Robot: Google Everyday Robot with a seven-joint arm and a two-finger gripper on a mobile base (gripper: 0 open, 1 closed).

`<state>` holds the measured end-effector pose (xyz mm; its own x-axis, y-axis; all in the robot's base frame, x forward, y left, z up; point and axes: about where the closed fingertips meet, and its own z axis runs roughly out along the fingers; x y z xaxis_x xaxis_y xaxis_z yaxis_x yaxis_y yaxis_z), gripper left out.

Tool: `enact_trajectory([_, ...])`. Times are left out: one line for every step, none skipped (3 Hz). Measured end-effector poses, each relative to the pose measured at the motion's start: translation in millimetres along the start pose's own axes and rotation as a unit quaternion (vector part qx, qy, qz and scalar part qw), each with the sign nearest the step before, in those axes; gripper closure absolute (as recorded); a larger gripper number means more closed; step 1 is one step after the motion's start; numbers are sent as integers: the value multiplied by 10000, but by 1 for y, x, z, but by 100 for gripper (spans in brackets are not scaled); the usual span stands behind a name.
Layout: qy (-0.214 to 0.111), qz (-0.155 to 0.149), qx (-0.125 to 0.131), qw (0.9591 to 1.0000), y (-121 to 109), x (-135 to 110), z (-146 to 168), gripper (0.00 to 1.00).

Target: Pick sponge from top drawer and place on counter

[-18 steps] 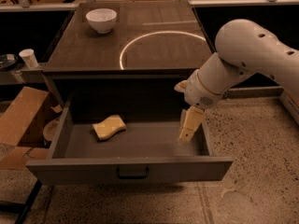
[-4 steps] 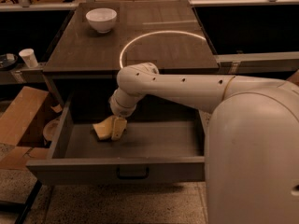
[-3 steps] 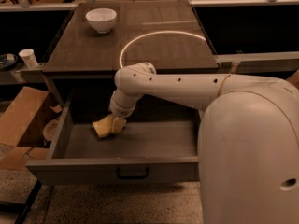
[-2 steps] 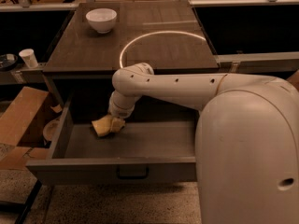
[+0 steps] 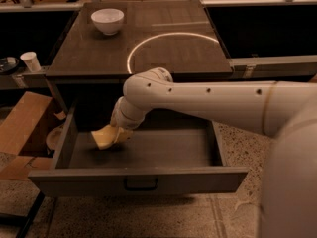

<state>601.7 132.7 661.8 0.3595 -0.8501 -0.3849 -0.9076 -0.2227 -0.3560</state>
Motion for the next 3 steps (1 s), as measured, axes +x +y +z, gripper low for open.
enact_trajectory([-307,-376,484,9976,11,-31,-49,100])
enact_trajectory([-486,-823,1174,9885,17,-57,-123,100])
enact_trajectory([-485,-823,1175,9885,17,-57,-123,100])
